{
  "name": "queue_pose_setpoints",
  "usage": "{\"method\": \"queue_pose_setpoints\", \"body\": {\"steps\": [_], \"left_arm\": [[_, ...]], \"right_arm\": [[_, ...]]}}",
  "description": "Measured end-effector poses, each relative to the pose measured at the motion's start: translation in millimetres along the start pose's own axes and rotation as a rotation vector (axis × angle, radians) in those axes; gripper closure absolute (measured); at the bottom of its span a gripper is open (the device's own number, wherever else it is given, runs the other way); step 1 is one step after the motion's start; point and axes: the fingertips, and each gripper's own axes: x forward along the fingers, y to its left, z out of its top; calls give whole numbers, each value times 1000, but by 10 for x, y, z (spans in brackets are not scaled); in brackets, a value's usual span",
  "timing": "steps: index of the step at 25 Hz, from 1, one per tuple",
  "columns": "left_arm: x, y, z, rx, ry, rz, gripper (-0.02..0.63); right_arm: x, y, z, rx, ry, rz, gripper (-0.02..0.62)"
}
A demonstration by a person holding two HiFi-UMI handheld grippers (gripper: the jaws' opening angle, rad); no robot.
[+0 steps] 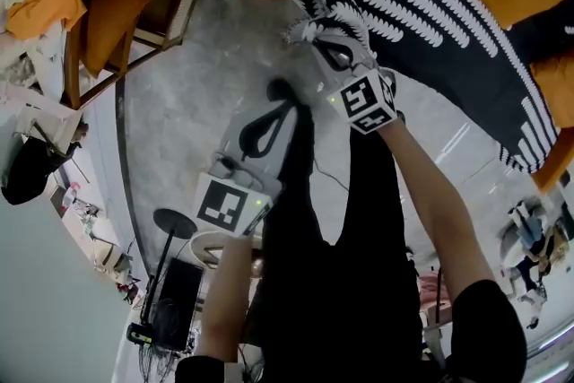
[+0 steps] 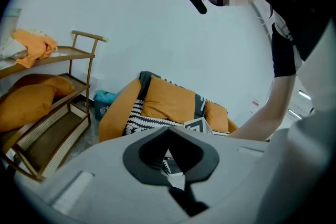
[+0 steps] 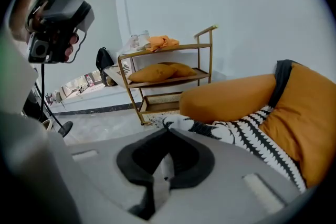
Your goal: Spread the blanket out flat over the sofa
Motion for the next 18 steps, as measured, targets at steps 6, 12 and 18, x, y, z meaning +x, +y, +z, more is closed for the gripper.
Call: {"method": "queue_pose_setpoints", "body": {"steps": [6,12,18], "left_arm": [[-470,227,-215,20,11,-57,595],[-608,456,-577,0,19,-96,595],[-554,647,-914,-26,45,-103,595]], "right_arm": [[204,561,-22,39,44,-23,584],[577,899,-206,100,58,-30,584],[1088,1108,-551,139,98,5,584]]}}
